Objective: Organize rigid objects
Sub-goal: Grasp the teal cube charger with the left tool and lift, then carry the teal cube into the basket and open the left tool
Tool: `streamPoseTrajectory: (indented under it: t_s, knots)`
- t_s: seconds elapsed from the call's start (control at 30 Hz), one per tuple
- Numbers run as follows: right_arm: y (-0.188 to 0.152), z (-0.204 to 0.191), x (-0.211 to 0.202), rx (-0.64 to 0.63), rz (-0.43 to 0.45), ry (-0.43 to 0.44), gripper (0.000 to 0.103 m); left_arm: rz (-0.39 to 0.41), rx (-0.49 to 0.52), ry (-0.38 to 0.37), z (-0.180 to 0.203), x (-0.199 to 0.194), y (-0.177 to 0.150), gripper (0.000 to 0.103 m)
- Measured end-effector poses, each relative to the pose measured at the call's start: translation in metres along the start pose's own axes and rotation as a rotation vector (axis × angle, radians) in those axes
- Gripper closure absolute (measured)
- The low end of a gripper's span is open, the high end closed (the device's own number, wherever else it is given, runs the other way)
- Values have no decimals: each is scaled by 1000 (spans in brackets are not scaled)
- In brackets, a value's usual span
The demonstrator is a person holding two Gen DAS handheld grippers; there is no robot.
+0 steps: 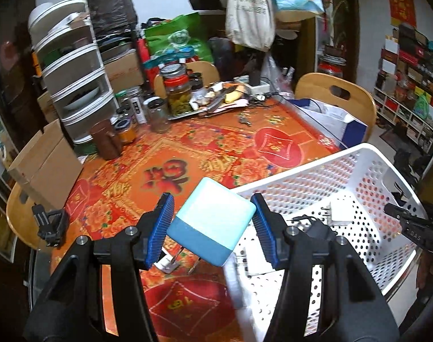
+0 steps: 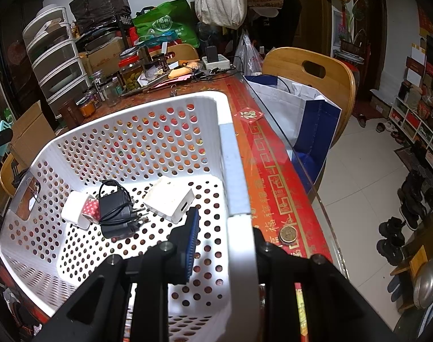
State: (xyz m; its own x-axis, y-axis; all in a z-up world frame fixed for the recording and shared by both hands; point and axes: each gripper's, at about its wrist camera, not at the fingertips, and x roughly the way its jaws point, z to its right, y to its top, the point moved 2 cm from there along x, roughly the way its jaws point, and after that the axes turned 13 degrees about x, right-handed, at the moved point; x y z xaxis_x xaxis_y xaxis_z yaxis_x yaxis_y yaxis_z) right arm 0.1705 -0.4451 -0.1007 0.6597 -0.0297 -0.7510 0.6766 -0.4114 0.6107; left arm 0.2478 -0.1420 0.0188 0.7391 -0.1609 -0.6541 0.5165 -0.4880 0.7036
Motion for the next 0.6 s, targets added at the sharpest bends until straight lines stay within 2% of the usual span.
streamPoseTrajectory:
  t_s: [0.33,0.6]
  knots:
    - [0,-1,0,0,-1,2,79,-28,70,-29,41,17,12,50]
    - [0,-2,0,-2,-2,3,79,-66,104,-48,60,34,13,50]
